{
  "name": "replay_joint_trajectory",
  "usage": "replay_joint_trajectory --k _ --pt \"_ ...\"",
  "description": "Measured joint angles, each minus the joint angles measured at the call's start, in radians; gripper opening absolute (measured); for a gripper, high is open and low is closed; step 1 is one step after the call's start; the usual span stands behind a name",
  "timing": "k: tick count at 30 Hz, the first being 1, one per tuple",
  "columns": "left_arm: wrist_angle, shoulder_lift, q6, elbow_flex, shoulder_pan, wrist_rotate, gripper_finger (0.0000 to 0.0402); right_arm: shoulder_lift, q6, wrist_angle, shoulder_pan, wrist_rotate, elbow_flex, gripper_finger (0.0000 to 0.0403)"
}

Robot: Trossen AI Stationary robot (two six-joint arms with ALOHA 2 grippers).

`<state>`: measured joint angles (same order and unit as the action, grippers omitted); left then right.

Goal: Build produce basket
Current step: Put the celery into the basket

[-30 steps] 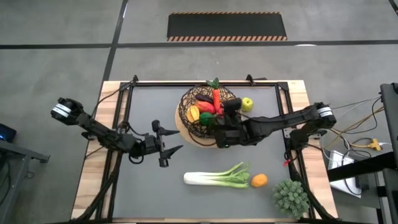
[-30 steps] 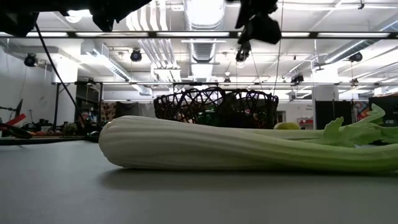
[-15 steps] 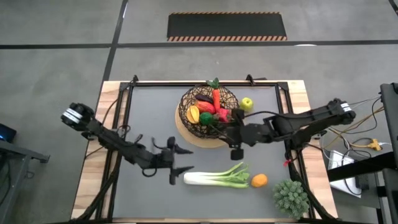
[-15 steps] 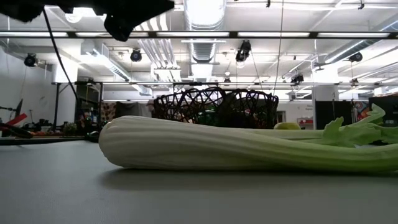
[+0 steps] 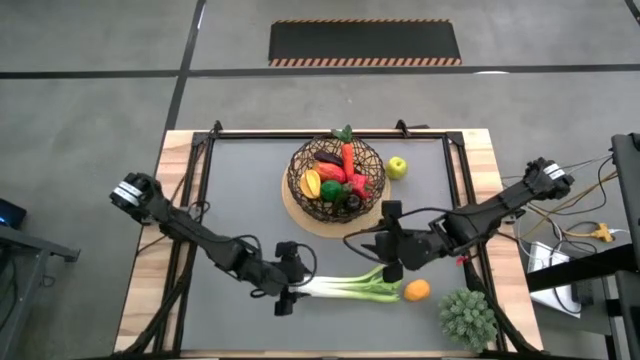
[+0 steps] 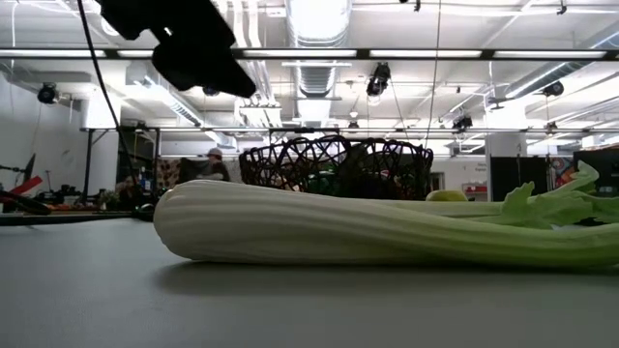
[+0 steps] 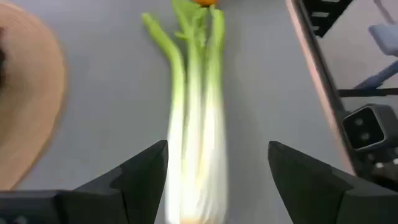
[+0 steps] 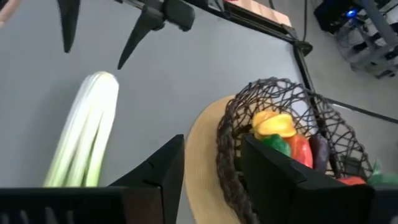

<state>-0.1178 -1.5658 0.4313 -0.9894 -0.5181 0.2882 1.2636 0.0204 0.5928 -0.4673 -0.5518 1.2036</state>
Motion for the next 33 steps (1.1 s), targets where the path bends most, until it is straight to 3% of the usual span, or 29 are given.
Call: replay_joint_trajectory --k 7,16,33 --pt "0.002 -0.132 -0.020 -0.043 0.002 0.015 0.0258 0.000 0.025 -0.001 -0.042 -0.053 -0.037 0.0133" --pt "0.096 -0.239 -0.020 -0.053 0.013 -0.065 0.0258 0.000 0.058 -0.008 -0.043 -0.053 -0.080 0.0120" --pt "0.103 -0.253 -0.018 -0.036 0.026 0.067 0.0248 -0.001 0.083 -0.063 -0.043 -0.076 -0.177 0.0110"
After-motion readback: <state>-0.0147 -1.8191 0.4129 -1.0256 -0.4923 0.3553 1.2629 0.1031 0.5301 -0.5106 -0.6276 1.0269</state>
